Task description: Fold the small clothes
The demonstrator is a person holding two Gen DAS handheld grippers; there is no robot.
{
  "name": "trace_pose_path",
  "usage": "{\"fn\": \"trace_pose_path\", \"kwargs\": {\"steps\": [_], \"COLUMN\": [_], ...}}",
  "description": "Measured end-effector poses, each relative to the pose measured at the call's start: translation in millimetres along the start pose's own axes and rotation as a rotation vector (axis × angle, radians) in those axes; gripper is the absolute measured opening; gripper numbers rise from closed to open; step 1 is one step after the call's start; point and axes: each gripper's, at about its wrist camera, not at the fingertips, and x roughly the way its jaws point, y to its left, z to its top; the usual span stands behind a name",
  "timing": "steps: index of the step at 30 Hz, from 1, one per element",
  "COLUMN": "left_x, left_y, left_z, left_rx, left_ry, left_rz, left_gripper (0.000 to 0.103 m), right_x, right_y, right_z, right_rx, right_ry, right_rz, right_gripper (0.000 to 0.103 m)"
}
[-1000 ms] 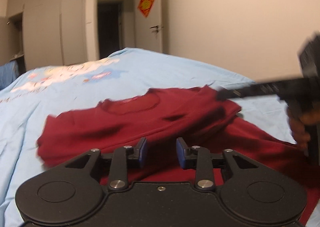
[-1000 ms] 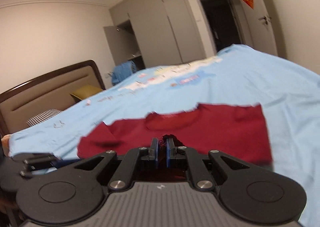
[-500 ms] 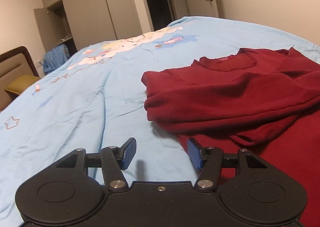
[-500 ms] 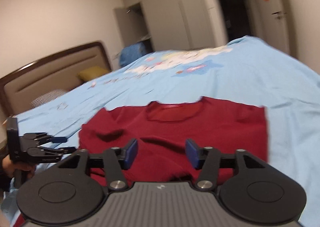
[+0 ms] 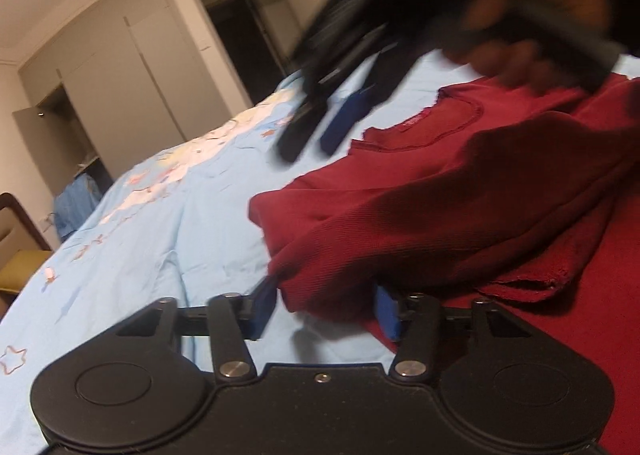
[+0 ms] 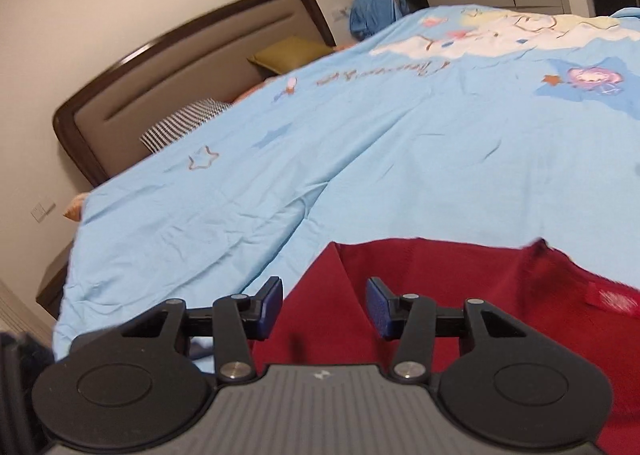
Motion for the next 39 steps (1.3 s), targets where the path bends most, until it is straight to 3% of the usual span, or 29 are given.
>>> {"fn": "trace_pose_path", "kwargs": {"steps": [1, 3, 5, 8, 10, 12, 14, 16, 17, 18, 20, 21, 22, 23, 25, 28, 31, 34, 36, 39], "left_x": [-0.5, -1.4, -4.5, -10.6, -13.8, -16.9, -19.5, -18.2, -17.1, -15.4, -14.9, -14.6, -15.2, -15.3, -19.3, -29.3, -28.4, -27.7, -31.7, -38.6], "left_y": [-0.4, -0.5, -0.7, 0.2, 7.3, 12.8, 11.4, 8.6, 8.1, 8.2, 8.1, 9.0, 9.0, 9.5, 10.5, 12.1, 18.0, 23.5, 25.4, 30.1], "left_z": [0.4, 1.5, 3.1, 2.7, -0.1, -3.9, -3.5, -0.9, 0.6, 2.3, 4.1, 5.0, 5.2, 5.7, 3.8, -0.3, -4.0, -7.7, -8.9, -14.2], "left_rx": [-0.001, -0.012, -0.044, -0.109, -0.226, -0.318, -0.315, -0.292, -0.288, -0.288, -0.291, -0.293, -0.295, -0.298, -0.312, -0.335, -0.393, -0.451, -0.477, -0.524], "left_ry": [0.002, 0.002, 0.002, 0.000, 0.016, 0.035, 0.030, 0.028, 0.030, 0.030, 0.028, 0.028, 0.028, 0.028, 0.023, 0.010, 0.028, 0.051, 0.066, 0.091], "left_rz": [-0.009, -0.022, -0.020, -0.004, -0.005, -0.013, -0.006, 0.002, 0.005, 0.006, 0.006, 0.005, 0.005, 0.006, 0.009, 0.021, 0.019, 0.001, -0.022, -0.054], "left_gripper": [0.043, 0.027, 0.014, 0.011, 0.010, 0.010, 0.011, 0.011, 0.011, 0.011, 0.011, 0.011, 0.011, 0.011, 0.011, 0.010, 0.007, 0.008, 0.012, 0.030], "right_x": [10.1, 22.6, 21.7, 8.4, 2.1, 3.6, 10.0, 18.2, 20.7, 23.4, 29.5, 32.0, 34.9, 38.5, 34.5, 22.7, 24.1, 25.0, 12.7, -23.1], "right_y": [2.6, 9.3, 15.8, 17.8, 13.2, 7.9, 3.8, 4.4, 6.1, 8.5, 12.0, 13.4, 15.9, 21.6, 29.2, 25.9, 15.3, 3.0, -1.6, -9.9], "right_z": [2.6, 4.6, 5.0, 12.4, 15.7, 17.4, 13.3, 6.1, 2.5, 0.5, -0.8, -0.7, 0.0, 1.0, 1.8, 10.0, 12.6, 4.5, -3.5, -20.5], "right_rx": [-0.011, -0.043, -0.083, -0.096, -0.079, -0.066, -0.026, 0.000, -0.012, -0.026, -0.023, -0.020, -0.037, -0.077, -0.143, -0.105, -0.092, -0.044, -0.033, -0.061], "right_ry": [0.020, 0.041, 0.003, -0.110, -0.154, -0.137, -0.067, -0.007, 0.004, 0.012, 0.022, 0.026, 0.033, 0.034, -0.015, -0.113, -0.136, -0.093, -0.091, -0.098], "right_rz": [0.000, -0.004, -0.039, -0.094, -0.127, -0.107, -0.016, 0.031, 0.029, 0.029, 0.032, 0.038, 0.028, -0.023, -0.090, -0.154, -0.224, -0.169, -0.156, -0.158], "right_gripper": [0.045, 0.000, 0.000, 0.000, 0.000, 0.000, 0.004, 0.033, 0.056, 0.057, 0.052, 0.026, 0.007, 0.002, 0.002, 0.002, 0.002, 0.006, 0.044, 0.063]}}
